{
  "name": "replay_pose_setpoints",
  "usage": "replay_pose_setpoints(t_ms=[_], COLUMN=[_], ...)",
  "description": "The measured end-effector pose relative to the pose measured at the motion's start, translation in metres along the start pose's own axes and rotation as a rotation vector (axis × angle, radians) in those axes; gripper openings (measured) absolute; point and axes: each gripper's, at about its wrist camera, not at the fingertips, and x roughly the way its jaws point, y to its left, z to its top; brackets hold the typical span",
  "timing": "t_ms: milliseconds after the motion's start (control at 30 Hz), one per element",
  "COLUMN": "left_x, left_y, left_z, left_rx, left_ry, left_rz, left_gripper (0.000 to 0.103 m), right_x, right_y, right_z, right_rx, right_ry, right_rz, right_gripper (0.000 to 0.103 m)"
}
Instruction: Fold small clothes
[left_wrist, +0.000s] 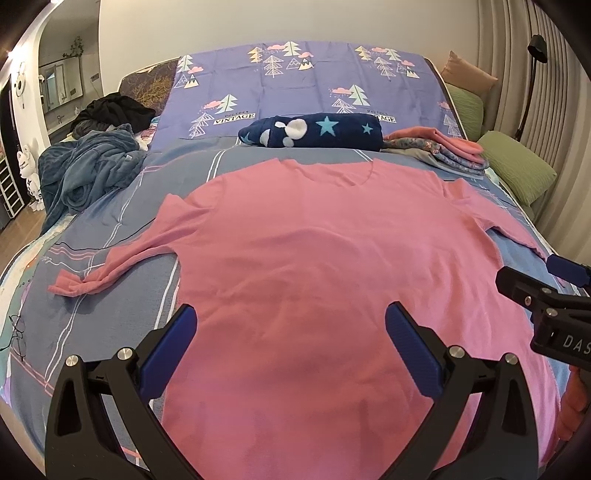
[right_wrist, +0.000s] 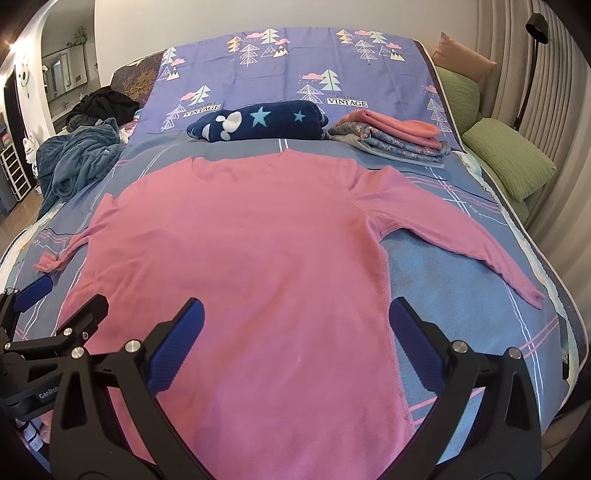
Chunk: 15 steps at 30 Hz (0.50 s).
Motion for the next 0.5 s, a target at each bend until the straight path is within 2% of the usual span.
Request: replay_pose_setpoints(t_ms=[500], left_x=[0.0021], left_y=[0.0046], left_z=[-0.0013], left_rx=[-0.007], left_ry=[0.008], left_rz=[-0.008], left_gripper=[0.102], right_x=[0.0059], right_y=[0.0017], right_z=[0.0000], right_rx=[-0.003], right_ry=[0.019], right_rz=[-0.004], right_gripper=[0.101])
